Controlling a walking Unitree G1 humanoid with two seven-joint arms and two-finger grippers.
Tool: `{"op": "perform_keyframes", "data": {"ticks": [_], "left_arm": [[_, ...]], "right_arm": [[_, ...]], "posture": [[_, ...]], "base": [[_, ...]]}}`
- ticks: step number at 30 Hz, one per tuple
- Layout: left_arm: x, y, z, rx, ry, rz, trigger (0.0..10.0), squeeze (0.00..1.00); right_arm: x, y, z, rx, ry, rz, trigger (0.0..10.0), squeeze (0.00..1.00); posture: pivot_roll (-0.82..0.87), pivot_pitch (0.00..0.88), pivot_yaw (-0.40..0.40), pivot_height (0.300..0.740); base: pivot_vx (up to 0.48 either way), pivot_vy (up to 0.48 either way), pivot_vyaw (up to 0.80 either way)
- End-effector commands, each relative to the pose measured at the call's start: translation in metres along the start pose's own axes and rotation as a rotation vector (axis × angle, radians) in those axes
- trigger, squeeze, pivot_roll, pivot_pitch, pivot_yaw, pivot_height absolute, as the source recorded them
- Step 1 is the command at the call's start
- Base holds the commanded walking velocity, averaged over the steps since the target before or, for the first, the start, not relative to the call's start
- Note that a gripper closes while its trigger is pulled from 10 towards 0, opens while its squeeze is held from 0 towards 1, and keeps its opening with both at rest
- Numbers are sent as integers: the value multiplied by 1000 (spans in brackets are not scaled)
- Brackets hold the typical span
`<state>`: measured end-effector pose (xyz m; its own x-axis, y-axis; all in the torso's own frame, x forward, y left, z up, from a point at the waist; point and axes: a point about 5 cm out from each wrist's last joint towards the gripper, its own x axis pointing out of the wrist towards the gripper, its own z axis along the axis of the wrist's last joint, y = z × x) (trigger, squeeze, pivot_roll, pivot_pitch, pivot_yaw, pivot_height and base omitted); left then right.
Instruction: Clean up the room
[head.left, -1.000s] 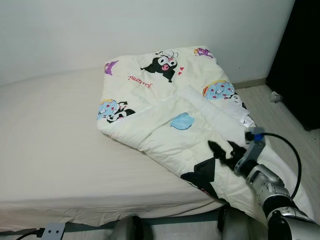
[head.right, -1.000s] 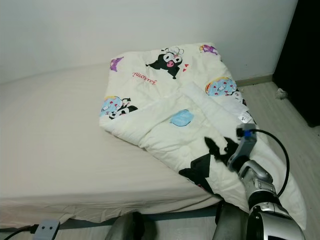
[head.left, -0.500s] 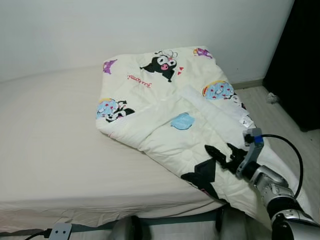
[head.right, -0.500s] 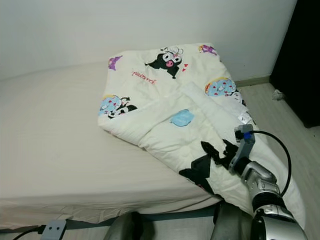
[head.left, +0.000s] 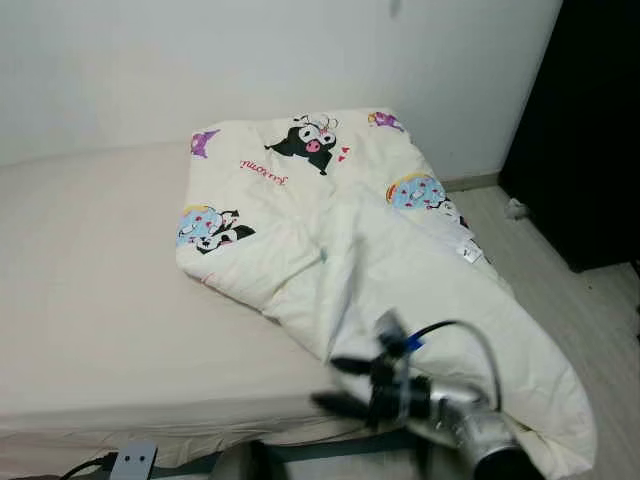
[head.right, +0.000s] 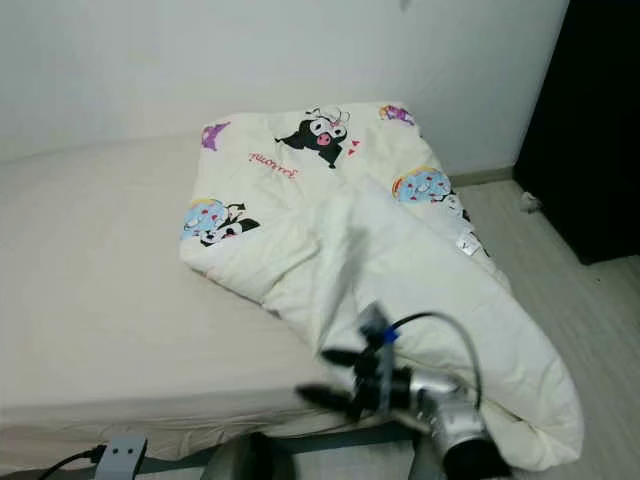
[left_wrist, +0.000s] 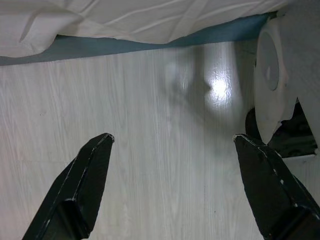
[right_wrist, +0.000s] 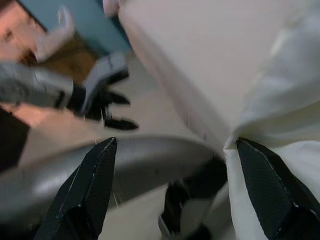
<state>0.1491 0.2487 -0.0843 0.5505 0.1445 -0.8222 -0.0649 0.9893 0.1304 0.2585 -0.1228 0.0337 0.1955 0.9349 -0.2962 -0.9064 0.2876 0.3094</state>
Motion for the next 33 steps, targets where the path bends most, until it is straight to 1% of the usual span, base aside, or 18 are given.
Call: {"op": "perform_keyframes", "data": {"ticks": [1, 2, 3, 5, 6, 8, 14, 17, 20, 22, 24, 25, 26, 27, 29, 31, 32, 33], "left_arm": [[-1, -3, -10, -13, 40, 0, 10000, 0], [-1, -5, -9, -15, 40, -1, 10000, 0], [-1, -5, -9, -15, 40, -1, 10000, 0], [-1, -8, -10, -19, 46, -3, 10000, 0], [-1, -8, -10, -19, 46, -3, 10000, 0], [-1, -10, -12, -21, 53, -4, 10000, 0], [-1, -15, -15, -25, 65, -7, 10000, 0], [-1, -18, -16, -29, 70, -10, 10000, 0], [0, -24, -16, -35, 73, -18, 10000, 0], [0, -27, -15, -38, 73, -21, 10000, 0], [0, -29, -14, -42, 70, -23, 10000, 0], [0, -29, -14, -42, 70, -23, 10000, 0], [0, -29, -14, -43, 69, -24, 10000, 0], [0, -29, -14, -43, 69, -24, 10000, 0], [0, -28, -15, -38, 71, -22, 10000, 0], [0, -28, -15, -38, 71, -22, 10000, 0], [0, -27, -15, -35, 73, -21, 10000, 0], [0, -27, -15, -35, 73, -21, 10000, 0]], "right_arm": [[7, 8, -12, -18, 76, 33, 10000, 0], [11, 16, -21, -27, 138, 68, 10000, 0], [11, 16, -21, -27, 138, 68, 10000, 0], [15, 38, -40, -15, 249, 176, 10000, 0], [15, 38, -40, -15, 249, 176, 10000, 0], [11, 48, -48, 0, 302, 231, 10000, 0], [1, 52, -49, 10, 341, 241, 10000, 0], [-4, 50, -49, -3, 359, 231, 10000, 0], [-10, 43, -45, -20, 363, 175, 10000, 0], [-13, 37, -35, -4, 303, 132, 10000, 0], [-19, 29, -9, 56, 105, 82, 10000, 0], [-19, 29, -9, 56, 105, 82, 10000, 0], [-24, 25, 7, 84, -13, 64, 10000, 0], [-24, 25, 7, 84, -13, 64, 10000, 0], [-52, 5, 49, 111, -350, -54, 10000, 0], [-52, 5, 49, 111, -350, -54, 10000, 0], [-64, -2, 61, 107, -457, -108, 10000, 0], [-64, -2, 61, 107, -457, -108, 10000, 0]], "posture": [[-62, 82, 114, 485], [-66, 79, 111, 485], [-66, 79, 111, 485], [-80, 68, 102, 485], [-80, 68, 102, 485], [-86, 61, 95, 485], [-104, 47, 82, 485], [-109, 42, 75, 485], [-117, 36, 67, 485], [-117, 35, 63, 485], [-117, 34, 63, 485], [-117, 34, 63, 485], [-117, 35, 63, 485], [-117, 35, 63, 485], [-118, 43, 72, 485], [-118, 43, 72, 485], [-118, 43, 72, 485], [-118, 43, 72, 485]], "base": [[0, 0, 0], [0, 0, 0], [0, 0, 0], [0, 0, 0], [0, 0, 0], [0, 0, 0], [0, 0, 0], [0, 0, 0], [0, 0, 0], [0, 0, 0], [0, 0, 0], [0, 0, 0], [0, 0, 0], [0, 0, 0], [0, 0, 0], [0, 0, 0], [0, 0, 0], [0, 0, 0]]}}
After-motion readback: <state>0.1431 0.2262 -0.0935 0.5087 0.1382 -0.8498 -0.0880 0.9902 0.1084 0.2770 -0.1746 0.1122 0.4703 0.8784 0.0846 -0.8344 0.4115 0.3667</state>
